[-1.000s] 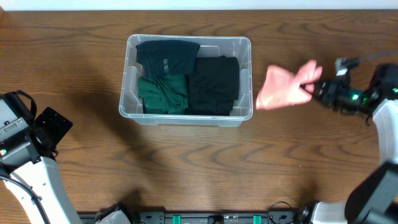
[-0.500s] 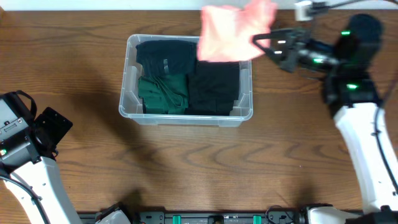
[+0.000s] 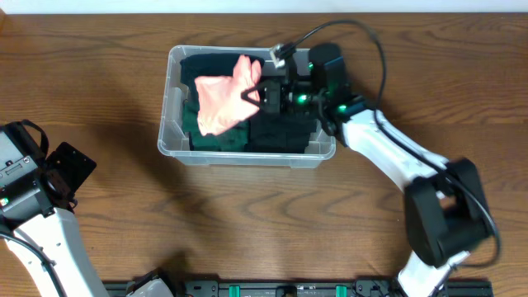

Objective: Pack container
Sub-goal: 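Lift the pink cloth with the right gripper and lower it into the bin, then open the right gripper and release the pink cloth on top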

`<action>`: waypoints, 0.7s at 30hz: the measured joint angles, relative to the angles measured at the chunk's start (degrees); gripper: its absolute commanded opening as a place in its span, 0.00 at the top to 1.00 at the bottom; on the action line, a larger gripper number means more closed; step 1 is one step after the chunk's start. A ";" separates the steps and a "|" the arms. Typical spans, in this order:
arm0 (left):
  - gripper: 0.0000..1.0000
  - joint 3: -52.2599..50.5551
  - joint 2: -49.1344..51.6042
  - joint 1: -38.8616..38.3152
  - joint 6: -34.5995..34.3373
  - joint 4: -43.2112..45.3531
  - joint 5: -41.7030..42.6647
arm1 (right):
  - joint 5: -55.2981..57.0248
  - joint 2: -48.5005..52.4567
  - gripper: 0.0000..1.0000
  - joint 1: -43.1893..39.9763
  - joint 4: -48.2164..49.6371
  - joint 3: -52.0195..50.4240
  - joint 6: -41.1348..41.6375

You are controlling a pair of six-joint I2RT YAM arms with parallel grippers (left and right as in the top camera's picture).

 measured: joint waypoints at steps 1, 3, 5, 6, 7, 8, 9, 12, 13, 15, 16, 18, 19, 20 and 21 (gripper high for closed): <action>0.02 0.00 0.00 0.00 0.00 -0.02 0.02 | 0.61 1.38 0.99 -0.17 -1.84 0.00 -0.33; 0.02 0.00 0.00 0.00 0.00 0.00 0.02 | 1.57 3.15 0.98 -0.68 -4.57 -0.11 -0.96; 0.02 0.00 0.00 0.00 -0.02 0.02 0.02 | 2.54 3.45 0.98 -1.57 -10.34 -0.09 -3.19; 0.02 0.00 0.00 0.00 0.00 -0.07 0.02 | 2.71 3.43 0.97 -1.90 -11.58 -0.09 -4.11; 0.02 0.00 -0.02 0.00 0.00 -0.02 0.02 | 3.02 3.32 0.95 -2.25 -12.76 -0.04 -5.27; 0.02 0.00 -0.02 0.00 0.00 -0.02 0.02 | 3.32 3.13 0.94 -2.45 -13.68 -0.04 -6.23; 0.02 0.00 0.00 0.00 0.00 -0.04 0.02 | 3.89 2.78 0.92 -2.54 -14.78 -0.02 -7.08; 0.02 0.00 0.00 0.00 0.00 -0.02 0.02 | 5.95 0.85 0.67 -2.54 -18.23 0.00 -9.77; 0.02 0.00 0.00 0.00 0.00 -0.02 0.02 | 6.84 -0.26 0.62 -2.56 -19.65 -0.02 -10.71; 0.02 0.00 0.00 0.00 0.00 -0.02 0.02 | 8.55 -2.89 0.47 -2.89 -21.75 -0.07 -13.73; 0.02 0.00 0.00 0.00 0.00 -0.02 0.00 | 9.40 -4.55 0.40 -3.19 -22.43 -0.07 -15.28; 0.02 0.00 0.00 0.00 0.00 0.02 0.02 | 10.99 -8.61 0.29 -4.09 -24.22 -0.07 -18.16; 0.02 0.00 0.00 0.00 -0.02 -0.07 0.02 | 12.00 -11.10 0.24 -4.68 -24.92 -0.07 -19.67; 0.02 0.00 -0.02 0.00 0.00 -0.02 0.02 | 12.98 -13.86 0.19 -5.33 -25.59 -0.07 -21.03; 0.02 0.00 -0.02 0.00 0.00 -0.02 0.02 | 14.19 -17.14 0.12 -6.29 -25.99 -0.07 -22.36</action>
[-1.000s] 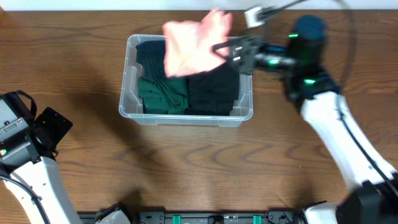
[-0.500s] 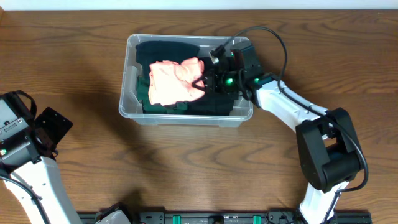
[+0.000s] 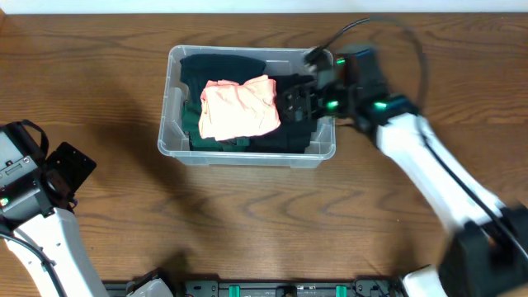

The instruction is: Pack container

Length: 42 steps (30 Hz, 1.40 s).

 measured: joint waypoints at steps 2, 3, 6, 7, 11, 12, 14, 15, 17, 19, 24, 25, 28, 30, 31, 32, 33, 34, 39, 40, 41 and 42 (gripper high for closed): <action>0.02 0.00 0.02 0.00 0.00 0.00 0.00 | 1.09 -5.22 0.04 -1.86 0.02 0.02 -1.92; 0.02 0.00 0.02 0.00 0.00 0.02 0.00 | 1.53 -7.91 0.01 -2.89 0.09 0.04 -2.51; 0.02 0.00 0.02 0.00 0.00 0.00 0.00 | 2.64 -13.66 0.01 -5.66 0.31 0.09 -4.15; 0.02 0.00 0.02 0.00 0.00 0.00 0.00 | 2.82 -15.21 0.01 -6.54 0.26 0.09 -4.39; 0.02 0.00 0.02 0.00 0.00 0.00 0.00 | 3.48 -18.12 0.01 -8.13 0.13 0.09 -4.96; 0.02 0.00 0.02 0.00 0.00 0.00 0.00 | 3.56 -18.38 0.01 -8.31 0.00 0.09 -4.98; 0.02 0.00 0.02 0.00 0.00 0.00 0.00 | 3.67 -18.69 0.01 -8.33 -2.05 0.13 -5.14; 0.02 0.00 0.02 0.00 0.00 0.02 0.00 | 3.76 -18.73 0.01 -8.33 -4.04 0.11 -5.22; 0.02 0.00 0.02 0.00 0.00 0.00 0.00 | 5.25 -18.71 0.01 -8.37 -6.91 0.07 -5.29; 0.02 0.00 0.02 0.00 0.00 0.00 0.00 | 7.48 -18.71 0.01 -8.87 -7.96 0.07 -5.44; 0.02 0.00 0.02 0.00 0.00 0.00 0.00 | 11.67 -18.82 0.01 -13.60 -7.89 0.07 -7.85; 0.02 0.00 0.02 0.00 0.00 0.00 0.00 | 12.09 -19.08 0.01 -15.47 -8.02 0.07 -8.55; 0.02 0.00 0.02 0.00 0.00 0.00 0.00 | 12.96 -20.94 0.01 -21.00 -8.52 0.07 -10.12; 0.02 0.00 0.02 0.00 0.00 0.00 0.00 | 13.18 -22.91 0.01 -24.02 -9.11 0.07 -11.17; 0.02 0.00 0.02 0.00 0.00 0.00 0.00 | 13.40 -24.55 0.01 -25.68 -9.60 0.07 -11.89; 0.02 0.00 0.02 0.00 0.00 -0.02 0.00 | 13.40 -25.88 0.01 -26.71 -10.03 0.07 -12.50; 0.02 0.00 0.02 0.00 0.00 0.00 0.00 | 13.55 -27.93 0.01 -27.89 -10.95 0.07 -13.51; 0.02 0.00 0.02 0.00 0.00 -0.02 0.00 | 13.90 -30.38 0.01 -28.65 -12.31 0.07 -14.97; 0.02 0.00 0.02 0.00 0.00 0.00 0.00 | 14.47 -39.82 0.01 -28.94 -17.62 -0.04 -20.50; 0.02 0.00 0.02 0.00 0.00 -0.02 0.00 | 14.73 -41.53 0.01 -28.94 -18.53 -0.46 -21.33; 0.02 0.00 0.02 0.00 0.00 0.00 0.00 | 14.95 -42.91 0.01 -28.94 -18.99 -1.18 -21.77; 0.02 0.00 0.02 0.00 0.00 0.00 0.00 | 15.15 -44.61 0.01 -28.94 -19.39 -2.56 -22.27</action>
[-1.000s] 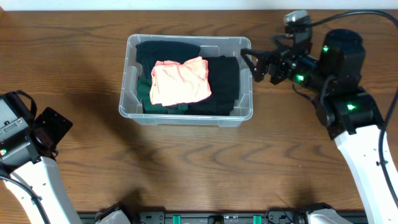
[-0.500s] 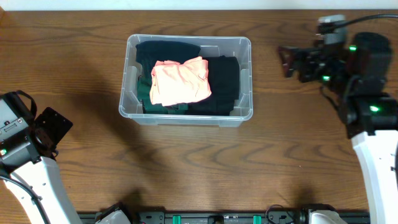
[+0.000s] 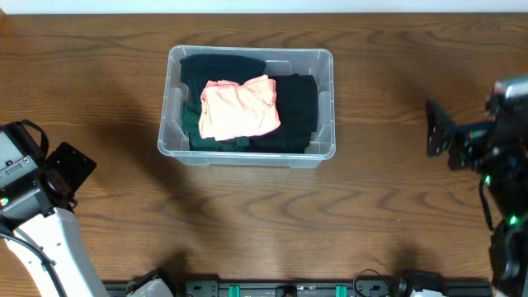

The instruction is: Pack container

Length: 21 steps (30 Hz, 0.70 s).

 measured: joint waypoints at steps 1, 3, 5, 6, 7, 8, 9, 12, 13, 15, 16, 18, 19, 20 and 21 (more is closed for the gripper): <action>0.02 0.00 0.00 0.00 0.00 0.00 0.00 | 0.09 -1.44 0.01 0.00 0.00 -1.66 -0.33; 0.02 0.00 0.00 0.00 0.00 -0.02 0.00 | 0.20 -4.61 0.01 0.00 -0.04 -6.36 -0.74; 0.02 0.00 -0.02 0.00 0.00 0.02 0.00 | 0.20 -7.78 0.01 0.07 1.51 -12.41 -1.03; 0.02 0.00 0.00 0.00 0.00 -0.02 0.00 | 0.24 -9.77 0.01 0.15 3.23 -16.33 -1.14; 0.02 0.00 0.00 0.00 0.00 -0.02 0.00 | 0.26 -11.37 0.01 0.22 4.42 -19.26 -1.20; 0.02 0.00 0.00 0.00 0.00 0.02 -0.02 | 0.31 -13.35 0.01 0.48 5.99 -22.73 -1.29; 0.02 0.00 0.00 0.00 0.00 0.00 -0.02 | 0.33 -15.56 0.01 0.76 7.56 -26.32 -1.44; 0.02 0.00 0.00 0.00 0.00 0.00 0.00 | 0.39 -22.40 0.01 1.51 10.49 -34.34 -1.68; 0.02 0.00 0.00 0.00 0.00 0.02 0.00 | 0.35 -25.46 0.01 1.66 10.64 -36.85 -1.77; 0.02 0.00 0.00 0.00 0.00 0.00 -0.02 | 0.37 -30.34 0.01 2.27 10.56 -40.11 -1.79; 0.02 0.00 0.00 0.00 0.00 0.04 -0.02 | 0.33 -32.30 0.01 2.60 10.21 -41.20 -1.79; 0.02 0.00 0.00 0.00 0.00 0.00 0.00 | 0.33 -36.57 0.01 3.21 9.44 -43.25 -1.73; 0.02 0.00 -0.02 0.00 0.00 0.04 0.00 | 0.33 -38.32 0.01 3.39 8.96 -44.04 -1.64; 0.02 0.00 0.00 0.00 0.00 0.00 0.00 | 0.35 -39.63 0.01 3.50 8.63 -44.65 -1.53; 0.02 0.00 0.00 0.00 0.00 0.00 0.00 | 0.35 -40.96 0.01 3.63 8.24 -45.27 -1.46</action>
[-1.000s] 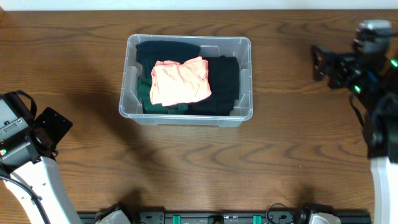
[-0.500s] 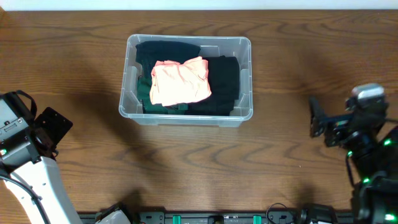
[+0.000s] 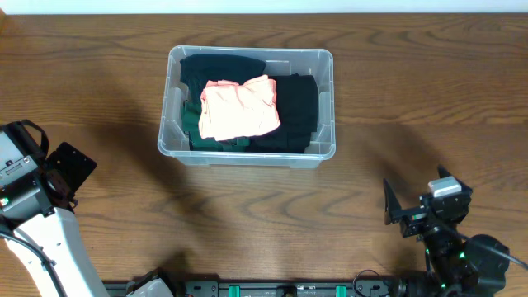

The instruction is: Pack container

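Observation:
A clear plastic container [image 3: 328,99] stands at the table's upper middle. Inside it a pink garment [image 3: 239,109] lies on top of dark green [image 3: 191,124] and black clothes [image 3: 297,107]. My right gripper [image 3: 389,208] is down at the lower right near the table's front edge, far from the container; its dark fingers show nothing between them, but their spread is unclear. My left gripper [image 3: 70,172] rests at the far left with nothing seen in it; whether it is open or shut does not show.
The wooden table [image 3: 247,214] surrounds the container on all sides. A black rail with green clips [image 3: 272,289] runs along the front edge. The left arm's white link [image 3: 41,247] fills the lower left corner.
My right arm has moved from the right edge at mid-height down to the lower right near the front edge. The container, the clothes and the left arm are unchanged.
My right gripper first held the pink garment bunched over the container. Then the garment lay spread on the dark clothes with the gripper at the container's right side. After that the arm stood at the far right, and now it is at the lower right.

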`<action>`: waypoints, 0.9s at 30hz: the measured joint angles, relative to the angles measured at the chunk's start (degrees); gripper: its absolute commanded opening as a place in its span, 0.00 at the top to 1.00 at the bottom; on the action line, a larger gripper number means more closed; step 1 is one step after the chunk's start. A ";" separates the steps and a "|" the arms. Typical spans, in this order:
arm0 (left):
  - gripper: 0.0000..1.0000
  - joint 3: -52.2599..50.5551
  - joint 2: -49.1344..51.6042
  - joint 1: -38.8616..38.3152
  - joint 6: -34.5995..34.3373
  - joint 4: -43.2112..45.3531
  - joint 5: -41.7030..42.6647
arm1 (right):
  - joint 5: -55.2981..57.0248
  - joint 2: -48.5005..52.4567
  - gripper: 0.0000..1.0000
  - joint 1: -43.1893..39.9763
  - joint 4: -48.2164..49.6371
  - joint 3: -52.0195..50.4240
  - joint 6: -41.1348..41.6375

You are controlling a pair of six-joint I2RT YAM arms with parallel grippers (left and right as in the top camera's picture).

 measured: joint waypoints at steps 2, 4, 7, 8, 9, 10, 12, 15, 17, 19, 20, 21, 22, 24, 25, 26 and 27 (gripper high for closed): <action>0.02 0.00 0.00 0.00 0.00 0.00 0.00 | 0.00 -1.86 0.01 0.17 -0.28 -0.92 0.15; 0.02 0.00 0.00 0.00 0.00 0.02 0.00 | 0.00 -3.34 0.01 0.20 -0.35 -1.70 0.17; 0.02 0.00 0.00 0.00 0.00 0.02 0.00 | 0.00 -5.03 0.01 0.20 -0.31 -3.13 0.37; 0.02 0.00 0.00 0.00 0.00 0.00 0.00 | 0.00 -5.27 0.01 0.20 -0.31 -3.61 0.42; 0.02 0.00 0.00 0.00 0.00 0.00 0.00 | 0.00 -5.35 0.01 0.20 -0.35 -4.07 0.55; 0.02 0.00 0.00 0.00 0.00 0.00 0.00 | 0.00 -5.35 0.01 0.20 -0.35 -4.37 0.57; 0.02 0.00 0.00 0.00 0.00 0.00 0.00 | 0.00 -5.35 0.01 0.31 -0.31 -4.98 0.59; 0.02 0.00 0.00 0.00 0.00 0.00 0.00 | 0.02 -5.38 0.01 0.33 0.20 -6.08 0.59; 0.02 0.00 0.00 0.00 0.00 0.00 0.00 | 0.00 -5.44 0.01 0.35 1.18 -7.82 0.59; 0.02 0.00 0.00 0.00 0.00 0.00 0.00 | 0.02 -5.46 0.01 0.90 2.43 -9.97 0.63; 0.02 0.00 0.00 0.00 0.00 0.00 0.00 | 0.00 -5.46 0.01 1.33 3.26 -11.06 0.63; 0.02 0.00 0.00 0.00 0.00 0.00 0.00 | 0.02 -5.49 0.01 1.79 4.15 -12.11 0.66; 0.02 0.00 0.00 0.00 0.00 0.00 0.00 | 0.02 -5.46 0.01 2.12 4.68 -12.83 0.66; 0.02 0.00 0.00 0.00 0.00 0.00 0.00 | 0.07 -5.46 0.01 2.54 5.70 -14.27 0.76; 0.02 0.00 0.00 0.00 0.00 0.00 0.00 | 0.04 -5.49 0.01 2.84 6.34 -14.97 0.79; 0.02 0.00 0.00 0.00 0.00 0.00 0.00 | 0.02 -5.49 0.01 3.21 6.88 -15.63 0.81; 0.02 0.00 0.00 0.00 0.00 0.02 0.00 | 0.02 -5.49 0.01 3.56 7.26 -16.17 0.81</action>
